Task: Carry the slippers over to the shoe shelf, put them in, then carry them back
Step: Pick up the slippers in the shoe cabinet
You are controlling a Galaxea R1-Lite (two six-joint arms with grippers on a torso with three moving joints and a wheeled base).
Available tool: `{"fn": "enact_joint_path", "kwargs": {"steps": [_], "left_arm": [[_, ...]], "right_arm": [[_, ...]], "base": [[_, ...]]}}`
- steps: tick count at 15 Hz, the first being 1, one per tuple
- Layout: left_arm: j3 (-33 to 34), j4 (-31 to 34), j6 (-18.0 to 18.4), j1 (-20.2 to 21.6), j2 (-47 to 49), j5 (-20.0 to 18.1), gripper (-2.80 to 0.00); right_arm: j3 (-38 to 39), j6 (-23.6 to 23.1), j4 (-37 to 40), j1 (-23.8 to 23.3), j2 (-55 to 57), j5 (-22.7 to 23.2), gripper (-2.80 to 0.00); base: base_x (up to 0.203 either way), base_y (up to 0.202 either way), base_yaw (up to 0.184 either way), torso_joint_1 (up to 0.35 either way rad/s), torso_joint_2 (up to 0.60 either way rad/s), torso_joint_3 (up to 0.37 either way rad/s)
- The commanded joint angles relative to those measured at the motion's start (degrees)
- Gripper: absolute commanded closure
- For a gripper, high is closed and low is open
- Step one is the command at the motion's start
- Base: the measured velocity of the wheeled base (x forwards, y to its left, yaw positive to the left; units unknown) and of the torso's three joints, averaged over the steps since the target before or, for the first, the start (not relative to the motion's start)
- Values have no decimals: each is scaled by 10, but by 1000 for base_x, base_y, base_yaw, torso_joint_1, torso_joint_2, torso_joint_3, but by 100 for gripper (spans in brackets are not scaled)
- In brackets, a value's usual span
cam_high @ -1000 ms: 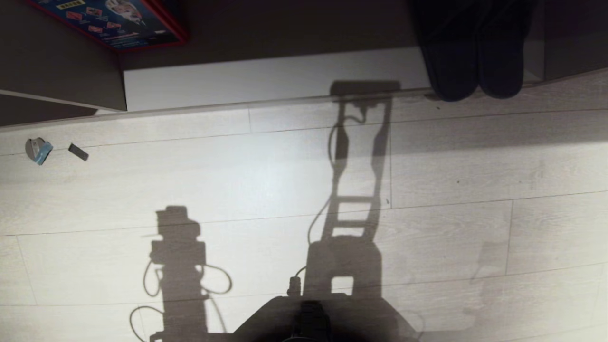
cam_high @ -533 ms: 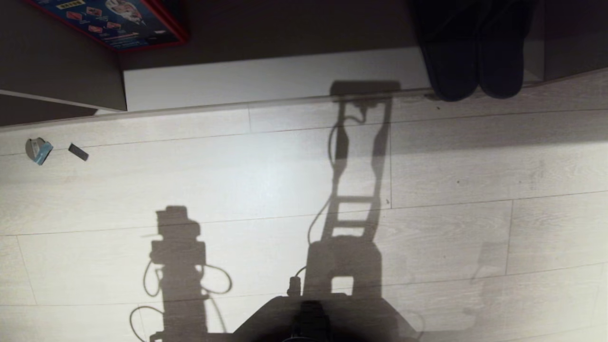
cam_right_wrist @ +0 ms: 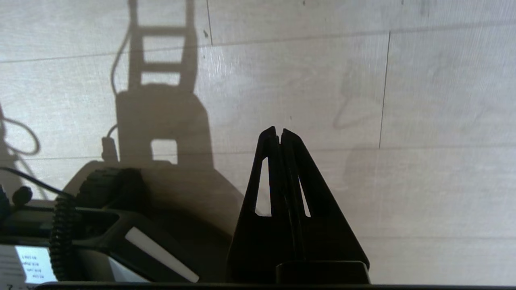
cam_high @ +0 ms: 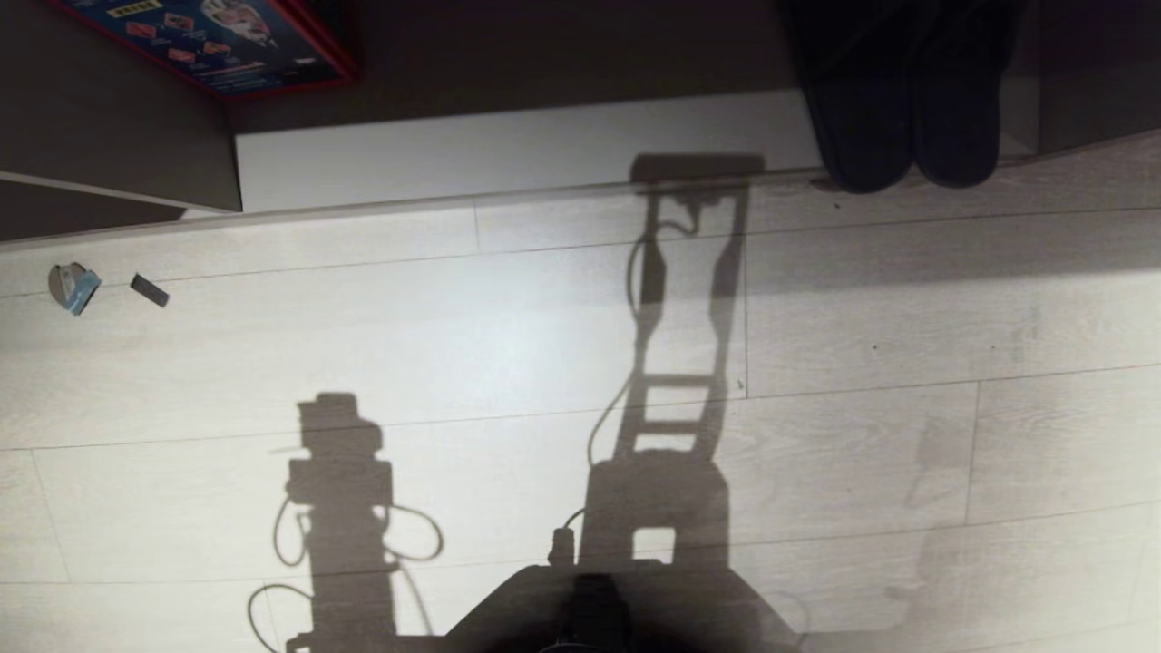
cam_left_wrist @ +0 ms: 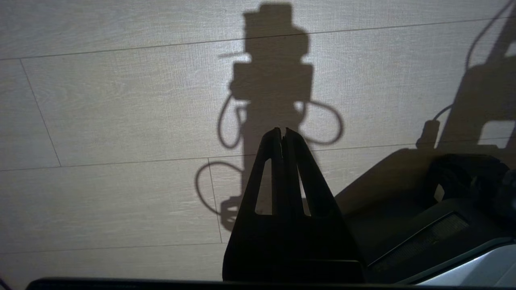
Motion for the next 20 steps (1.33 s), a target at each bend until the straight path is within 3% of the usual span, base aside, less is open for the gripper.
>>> {"fn": "enact_joint_path", "kwargs": {"steps": [1, 5, 12, 15, 16, 20], "left_arm": [[0, 0, 0, 0, -1, -1, 0], [0, 0, 0, 0, -1, 0, 0], [0, 0, 0, 0, -1, 0, 0], [0, 0, 0, -1, -1, -1, 0], [0, 0, 0, -1, -1, 0, 0], [0, 0, 0, -1, -1, 0, 0]], "right_arm": [[-39, -9, -6, 0, 86, 4, 0], [-113, -33, -86, 0, 287, 10, 0], [-259, -98, -377, 2, 617, 10, 0], [-328, -96, -407, 1, 686, 10, 0], [-340, -95, -416, 2, 704, 10, -280], [-379, -78, -499, 1, 772, 10, -280]], "base": [[0, 0, 0, 0, 0, 0], [0, 0, 0, 0, 0, 0], [0, 0, 0, 0, 0, 0], [0, 0, 0, 0, 0, 0], [0, 0, 0, 0, 0, 0], [0, 0, 0, 0, 0, 0]]}}
